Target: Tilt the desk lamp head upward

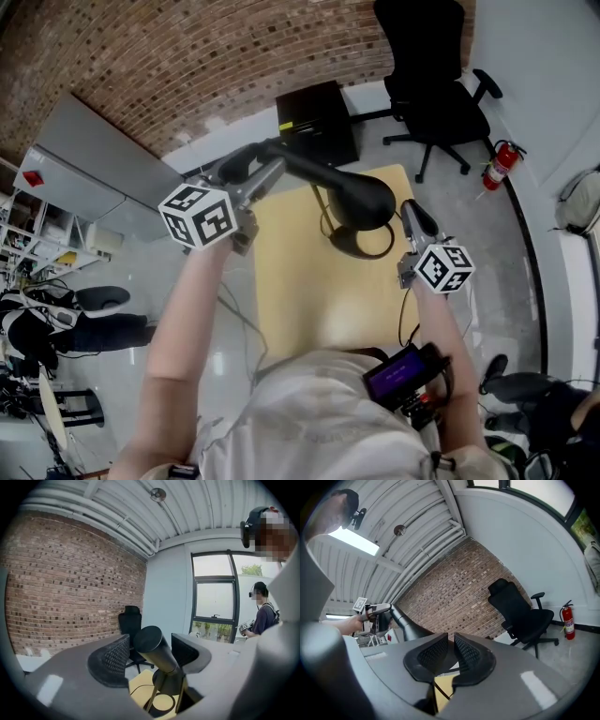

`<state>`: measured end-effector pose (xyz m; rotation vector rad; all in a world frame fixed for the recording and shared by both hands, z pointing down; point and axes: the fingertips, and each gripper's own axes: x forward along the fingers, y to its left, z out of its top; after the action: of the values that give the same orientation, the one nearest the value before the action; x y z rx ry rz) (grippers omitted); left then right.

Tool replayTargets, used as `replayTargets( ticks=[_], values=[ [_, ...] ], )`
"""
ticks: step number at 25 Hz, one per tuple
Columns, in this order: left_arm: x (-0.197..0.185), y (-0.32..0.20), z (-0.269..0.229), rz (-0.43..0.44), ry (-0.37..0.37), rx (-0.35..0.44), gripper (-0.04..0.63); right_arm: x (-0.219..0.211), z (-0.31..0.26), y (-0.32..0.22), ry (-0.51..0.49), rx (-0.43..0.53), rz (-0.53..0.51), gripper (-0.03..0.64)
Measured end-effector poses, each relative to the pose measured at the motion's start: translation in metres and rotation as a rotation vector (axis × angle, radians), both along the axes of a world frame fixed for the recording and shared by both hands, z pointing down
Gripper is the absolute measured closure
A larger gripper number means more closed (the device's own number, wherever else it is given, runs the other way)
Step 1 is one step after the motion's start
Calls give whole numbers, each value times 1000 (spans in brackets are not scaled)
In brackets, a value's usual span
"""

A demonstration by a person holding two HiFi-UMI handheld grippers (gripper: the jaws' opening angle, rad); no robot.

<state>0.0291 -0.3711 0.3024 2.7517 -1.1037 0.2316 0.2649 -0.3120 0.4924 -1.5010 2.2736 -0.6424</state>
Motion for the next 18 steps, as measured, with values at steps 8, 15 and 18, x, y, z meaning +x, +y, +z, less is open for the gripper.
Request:
replayTargets(
  ticks=[8, 15, 18],
  values=[
    [12, -12, -2, 6, 28, -45, 331, 9, 6, -3, -12, -26, -10, 557],
    [14, -16, -1, 28, 54, -77, 339, 9, 8, -8, -32, -32, -23, 555],
    [11, -18, -2, 33, 58, -94, 343, 8, 6, -12, -44, -33, -23, 555]
  ],
)
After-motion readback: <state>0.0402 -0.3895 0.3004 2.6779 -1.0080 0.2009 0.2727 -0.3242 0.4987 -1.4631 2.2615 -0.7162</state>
